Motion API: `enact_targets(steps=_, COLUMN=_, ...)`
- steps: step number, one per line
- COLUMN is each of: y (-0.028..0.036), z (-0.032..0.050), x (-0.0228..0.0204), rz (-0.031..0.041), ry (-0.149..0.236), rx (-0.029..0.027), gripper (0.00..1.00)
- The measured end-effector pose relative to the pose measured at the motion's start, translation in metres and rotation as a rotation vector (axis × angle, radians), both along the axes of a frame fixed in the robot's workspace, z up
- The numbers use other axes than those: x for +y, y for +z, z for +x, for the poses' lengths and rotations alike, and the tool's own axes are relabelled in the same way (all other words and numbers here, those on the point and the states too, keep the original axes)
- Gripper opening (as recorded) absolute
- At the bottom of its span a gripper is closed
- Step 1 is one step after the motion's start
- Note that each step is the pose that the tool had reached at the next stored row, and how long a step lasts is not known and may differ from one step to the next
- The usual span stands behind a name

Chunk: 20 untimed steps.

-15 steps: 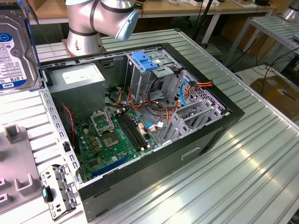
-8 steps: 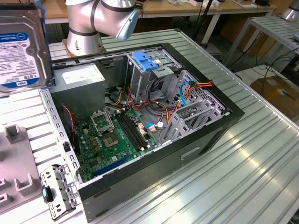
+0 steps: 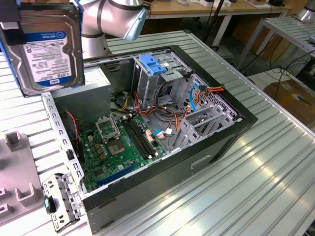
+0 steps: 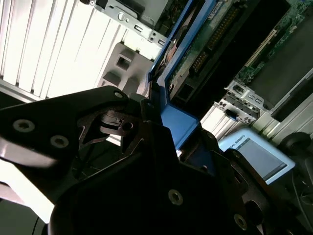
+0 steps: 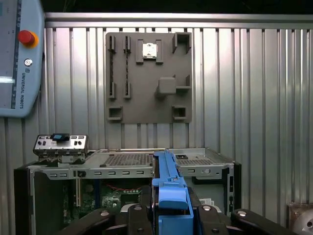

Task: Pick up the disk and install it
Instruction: 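Pick up the disk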

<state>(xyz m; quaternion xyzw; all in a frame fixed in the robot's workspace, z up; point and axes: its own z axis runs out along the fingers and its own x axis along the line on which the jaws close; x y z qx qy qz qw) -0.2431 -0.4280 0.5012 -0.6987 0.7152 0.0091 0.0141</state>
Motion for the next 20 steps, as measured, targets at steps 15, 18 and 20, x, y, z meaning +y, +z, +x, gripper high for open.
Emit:
enact_targets(steps=15, y=-0.0002, z=0.0643, x=-0.0002, rz=0.0, ry=0.0, rx=0.0, gripper=0.37)
enact_targets(steps=18, y=-0.0002, z=0.0761, x=-0.0003, rz=0.0, ry=0.0, rx=0.0, gripper=0.37)
enact_targets(steps=20, y=-0.0002, z=0.0835, x=-0.0003, rz=0.0, ry=0.0, rx=0.0001, gripper=0.37)
